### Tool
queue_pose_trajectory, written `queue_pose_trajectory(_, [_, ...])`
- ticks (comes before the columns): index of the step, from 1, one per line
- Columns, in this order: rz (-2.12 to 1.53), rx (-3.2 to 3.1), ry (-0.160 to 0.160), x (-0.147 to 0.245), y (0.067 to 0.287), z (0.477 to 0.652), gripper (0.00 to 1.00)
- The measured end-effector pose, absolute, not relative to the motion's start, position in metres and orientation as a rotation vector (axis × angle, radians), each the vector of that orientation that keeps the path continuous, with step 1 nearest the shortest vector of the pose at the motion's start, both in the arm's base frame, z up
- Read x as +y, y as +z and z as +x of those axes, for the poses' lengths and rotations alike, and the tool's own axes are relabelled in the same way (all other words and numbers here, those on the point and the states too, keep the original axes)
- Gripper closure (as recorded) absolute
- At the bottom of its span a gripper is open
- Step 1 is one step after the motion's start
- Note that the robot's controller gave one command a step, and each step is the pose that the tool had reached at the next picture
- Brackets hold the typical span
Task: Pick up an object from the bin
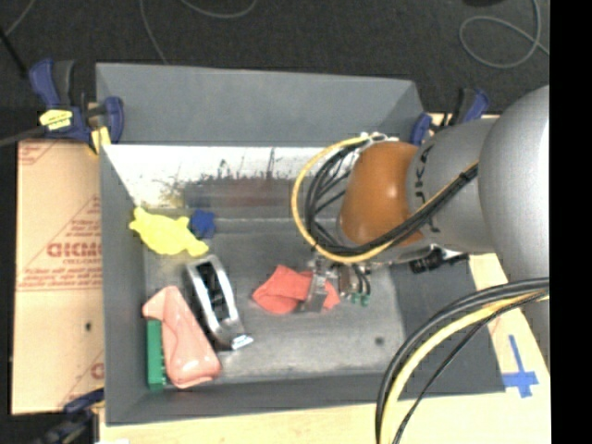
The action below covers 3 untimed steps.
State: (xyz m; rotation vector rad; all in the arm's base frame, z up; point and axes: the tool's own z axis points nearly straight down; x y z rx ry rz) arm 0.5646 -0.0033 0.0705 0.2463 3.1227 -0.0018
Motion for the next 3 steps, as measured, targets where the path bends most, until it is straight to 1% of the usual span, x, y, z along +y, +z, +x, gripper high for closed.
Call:
queue_pose_trajectory(1, [0.245, 3.123, -0.002, -0.003, 0.074, 0.564, 1.00])
queue_pose_trajectory(3, [0.244, 3.127, -0.002, -0.004, 0.092, 0.563, 1.00])
